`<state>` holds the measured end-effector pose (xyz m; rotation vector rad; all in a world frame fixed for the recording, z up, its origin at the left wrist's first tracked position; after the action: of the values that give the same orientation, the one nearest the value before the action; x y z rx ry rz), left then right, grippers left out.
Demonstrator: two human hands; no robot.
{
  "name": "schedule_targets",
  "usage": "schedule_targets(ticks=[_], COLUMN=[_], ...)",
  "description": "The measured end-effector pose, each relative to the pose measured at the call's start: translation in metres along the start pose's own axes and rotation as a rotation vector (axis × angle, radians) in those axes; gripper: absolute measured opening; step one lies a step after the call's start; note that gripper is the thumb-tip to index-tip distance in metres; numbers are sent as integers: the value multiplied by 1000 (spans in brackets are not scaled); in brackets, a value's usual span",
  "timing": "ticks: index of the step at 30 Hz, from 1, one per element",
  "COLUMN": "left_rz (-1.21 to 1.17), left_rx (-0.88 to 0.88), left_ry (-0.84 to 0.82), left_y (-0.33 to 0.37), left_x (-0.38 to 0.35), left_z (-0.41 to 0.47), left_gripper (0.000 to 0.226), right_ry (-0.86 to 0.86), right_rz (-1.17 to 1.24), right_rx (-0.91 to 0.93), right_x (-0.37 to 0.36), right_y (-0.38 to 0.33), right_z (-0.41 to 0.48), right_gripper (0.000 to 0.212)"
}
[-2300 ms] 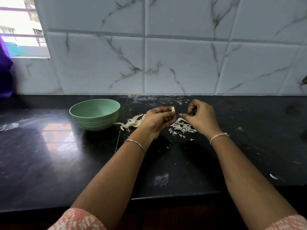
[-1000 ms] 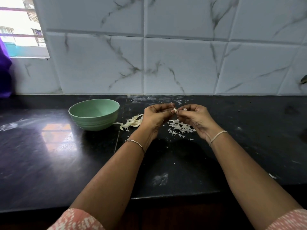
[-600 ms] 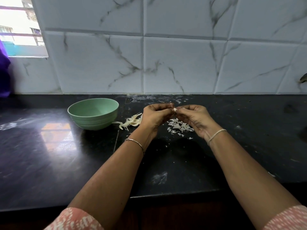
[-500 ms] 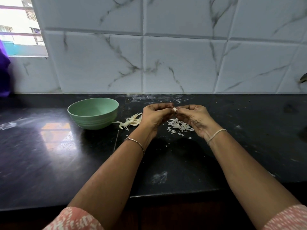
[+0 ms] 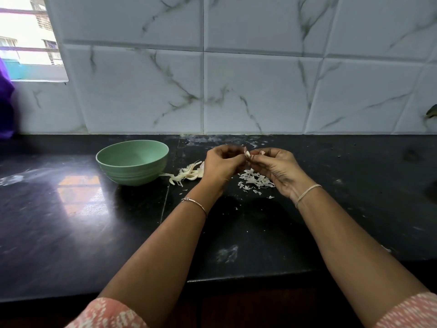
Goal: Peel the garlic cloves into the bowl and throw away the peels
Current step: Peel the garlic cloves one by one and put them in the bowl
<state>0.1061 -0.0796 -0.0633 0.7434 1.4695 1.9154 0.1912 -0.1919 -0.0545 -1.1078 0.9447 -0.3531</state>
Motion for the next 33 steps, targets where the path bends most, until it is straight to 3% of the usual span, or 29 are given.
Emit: schedule_targets(ticks=[4,8,14,28,33], left_rz=[384,506,520,466,675], left_rx=[-170,-258,-262,-241,-367], left_ry=[89,127,187,130,121], left_y=[1,4,4,7,8], left_x=[-2,-3,2,5,7], left_z=[-1,-4,-2,-2,-2], left_gripper=[15,19,14,15,14], right_ry=[8,-40,-53,-48,-20], right_rz=[-5,-60,-136,-117,-148], right_rx=[19,33,64,47,36], right_x=[1,-2,-2,0,2], right_y=[-2,-3,-4,-4,-6], right_z=[-1,-5,-7,-5,-4], right_gripper=[10,14,18,9,9])
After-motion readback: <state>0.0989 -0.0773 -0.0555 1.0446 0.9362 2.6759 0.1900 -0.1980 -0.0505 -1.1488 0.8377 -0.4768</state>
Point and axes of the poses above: each hand's wrist, its own z-axis towards the middle knuckle, its own x-axis out of the back of the hand, y = z × x, the point moved 1 cm from there along z, towards the middle knuckle, and after that the axes turned 13 degrees about z, right-handed, at the moved point
